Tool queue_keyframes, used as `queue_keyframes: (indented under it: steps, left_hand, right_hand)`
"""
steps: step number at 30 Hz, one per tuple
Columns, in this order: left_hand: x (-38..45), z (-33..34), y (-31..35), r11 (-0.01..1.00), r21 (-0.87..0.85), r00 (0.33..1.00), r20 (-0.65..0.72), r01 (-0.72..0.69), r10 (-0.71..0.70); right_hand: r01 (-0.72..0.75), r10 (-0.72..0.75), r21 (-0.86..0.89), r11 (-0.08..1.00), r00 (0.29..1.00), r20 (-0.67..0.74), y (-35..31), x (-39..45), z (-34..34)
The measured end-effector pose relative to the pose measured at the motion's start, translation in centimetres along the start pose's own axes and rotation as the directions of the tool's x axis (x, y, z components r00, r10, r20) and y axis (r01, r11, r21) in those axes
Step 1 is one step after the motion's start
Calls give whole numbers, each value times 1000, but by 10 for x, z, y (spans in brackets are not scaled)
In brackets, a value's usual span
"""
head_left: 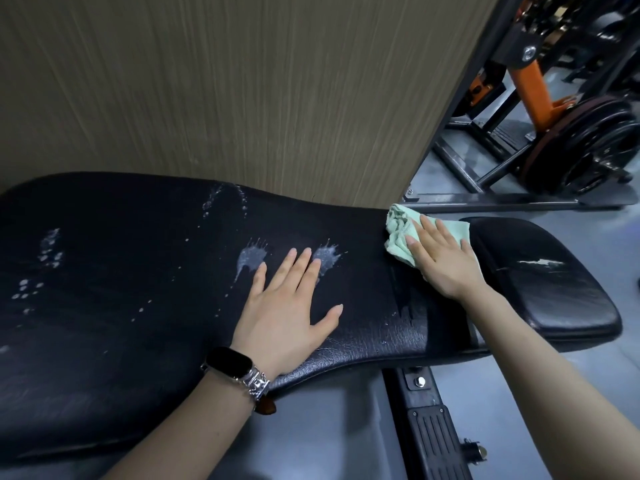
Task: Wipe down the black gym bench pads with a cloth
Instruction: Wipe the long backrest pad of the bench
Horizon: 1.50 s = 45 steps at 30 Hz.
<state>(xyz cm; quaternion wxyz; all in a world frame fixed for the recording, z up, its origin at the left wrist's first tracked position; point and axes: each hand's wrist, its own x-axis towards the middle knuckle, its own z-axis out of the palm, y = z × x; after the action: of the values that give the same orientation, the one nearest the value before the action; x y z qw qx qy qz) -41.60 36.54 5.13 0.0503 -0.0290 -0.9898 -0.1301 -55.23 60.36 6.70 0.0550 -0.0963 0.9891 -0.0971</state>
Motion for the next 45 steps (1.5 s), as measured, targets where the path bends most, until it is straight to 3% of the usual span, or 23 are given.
queue_keyframes:
  steps: [16, 20, 34, 39, 45]
  left_hand:
    - [-2, -4, 3, 999, -43, 1000, -6, -15, 15]
    - [0, -3, 2, 999, -46, 1000, -23, -14, 13]
    - [-1, -1, 0, 999, -40, 999, -32, -6, 5]
    - [0, -1, 0, 1000, -18, 1000, -21, -5, 4]
    - [-1, -4, 1, 1000, -20, 1000, -12, -7, 7]
  right_hand:
    - [110, -110, 39, 993, 994, -1, 7, -138, 13]
    - [101, -101, 13, 995, 994, -39, 5, -110, 8]
    - [-34, 34, -9, 999, 999, 18, -18, 13, -2]
    - [-51, 51, 11, 999, 999, 2, -33, 15, -2]
    - [53, -53, -18, 998, 998, 24, -41, -25, 6]
